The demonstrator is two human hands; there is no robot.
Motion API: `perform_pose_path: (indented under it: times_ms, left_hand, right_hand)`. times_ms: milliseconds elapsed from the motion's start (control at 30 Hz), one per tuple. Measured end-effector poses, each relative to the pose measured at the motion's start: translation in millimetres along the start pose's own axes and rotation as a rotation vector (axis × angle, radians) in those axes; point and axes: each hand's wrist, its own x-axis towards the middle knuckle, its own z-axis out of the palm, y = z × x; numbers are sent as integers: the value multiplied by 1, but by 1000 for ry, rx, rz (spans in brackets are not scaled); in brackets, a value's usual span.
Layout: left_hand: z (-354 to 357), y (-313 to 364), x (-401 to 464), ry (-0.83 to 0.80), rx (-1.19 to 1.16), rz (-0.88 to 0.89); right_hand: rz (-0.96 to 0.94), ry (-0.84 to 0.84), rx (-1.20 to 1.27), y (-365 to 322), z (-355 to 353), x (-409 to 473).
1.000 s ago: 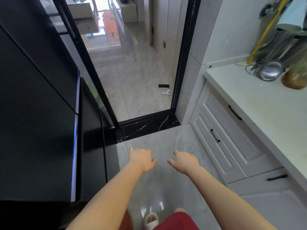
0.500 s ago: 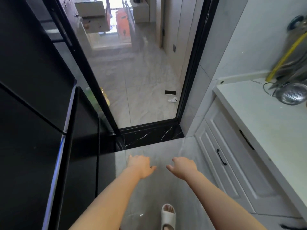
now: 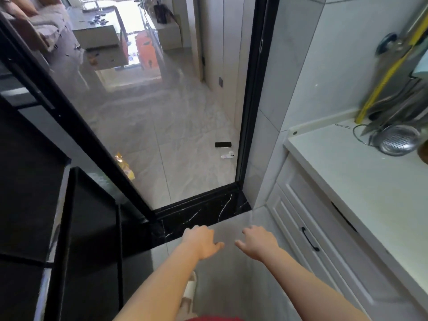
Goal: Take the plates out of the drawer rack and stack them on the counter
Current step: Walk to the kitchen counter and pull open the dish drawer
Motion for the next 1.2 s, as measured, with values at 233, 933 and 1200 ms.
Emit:
perform_pose_path:
  times_ms: [233,933,1200]
  left_hand:
    - [-55,-24,69,0,206,215]
    - [-89,72,130,-19,552,789]
    - [-61,147,108,-50,638,873]
  right_hand:
    - [219,48,147,-10,-25,35]
    - [843,132,569,16,-11,-19]
    - [907,134,629,69,11,-57]
